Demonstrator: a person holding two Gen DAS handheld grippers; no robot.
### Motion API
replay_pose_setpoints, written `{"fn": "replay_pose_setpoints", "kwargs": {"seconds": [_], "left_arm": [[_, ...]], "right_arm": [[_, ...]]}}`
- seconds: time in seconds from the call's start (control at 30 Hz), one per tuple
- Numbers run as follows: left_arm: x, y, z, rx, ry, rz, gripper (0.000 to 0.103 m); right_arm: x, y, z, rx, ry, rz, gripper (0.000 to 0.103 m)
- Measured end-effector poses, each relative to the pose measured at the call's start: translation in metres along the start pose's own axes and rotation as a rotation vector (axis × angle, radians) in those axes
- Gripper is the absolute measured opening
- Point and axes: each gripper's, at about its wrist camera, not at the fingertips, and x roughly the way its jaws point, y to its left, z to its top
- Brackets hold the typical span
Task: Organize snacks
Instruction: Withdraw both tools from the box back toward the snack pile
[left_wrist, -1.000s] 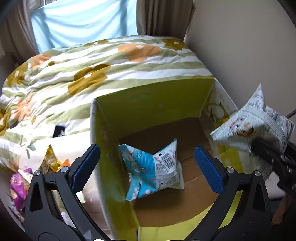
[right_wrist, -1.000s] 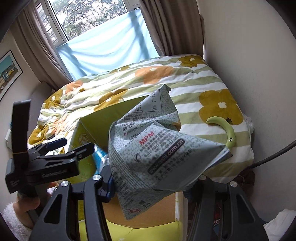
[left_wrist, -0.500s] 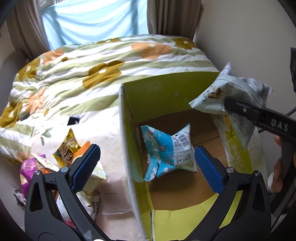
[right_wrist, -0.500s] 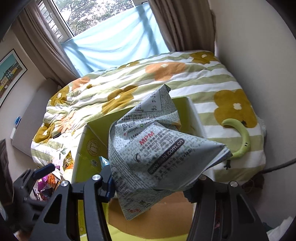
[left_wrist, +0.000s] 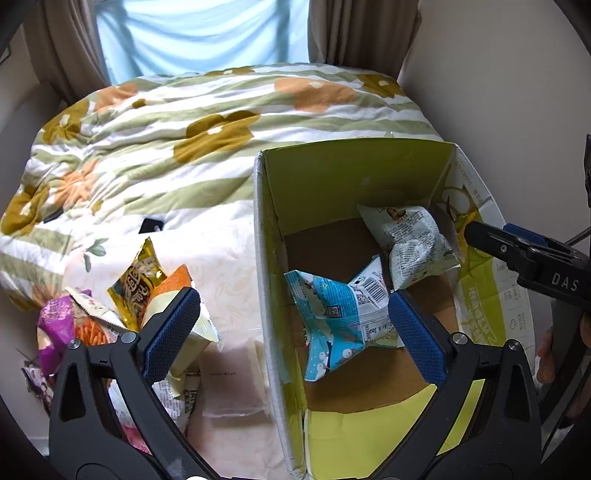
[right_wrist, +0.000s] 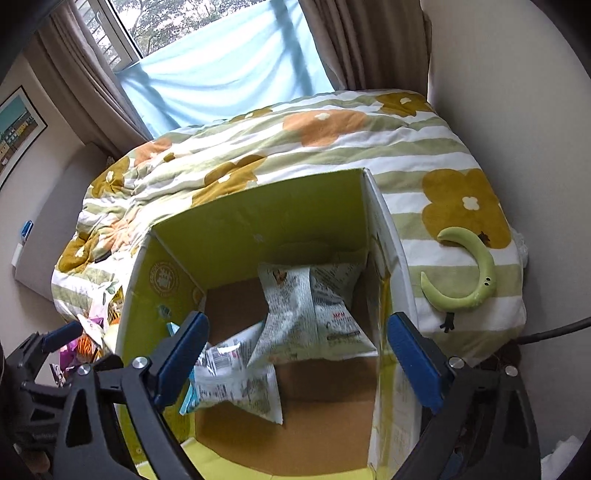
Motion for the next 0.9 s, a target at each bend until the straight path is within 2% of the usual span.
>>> {"fn": "replay_pose_setpoints", "kwargs": {"seconds": [0.23, 0.4, 0.7, 0.9], "left_arm": [[-0.026, -0.006, -0.004, 0.003, -0.036, 0.019, 0.101], [-0.052, 0.002, -0.013, -0.022, -0.056, 0.038, 0.101], [-0.105, 0.04, -0.049, -0.084, -0.107, 0.055, 0.101], [-0.143, 0.083, -0.083, -0.089, -0.151, 0.074, 0.101]], "right_arm": [[-0.022, 0.004, -0.005, -0.04, -0.027, 0.01, 0.096], [-0.04, 0.012, -0.009, -0.062, -0.062, 0.057, 0.096], [-0.073, 0.046, -0.031, -0.1, -0.106, 0.109, 0.096], [-0.099, 0.082, -0.053, -0.098, -0.149, 0.144, 0.096]]}}
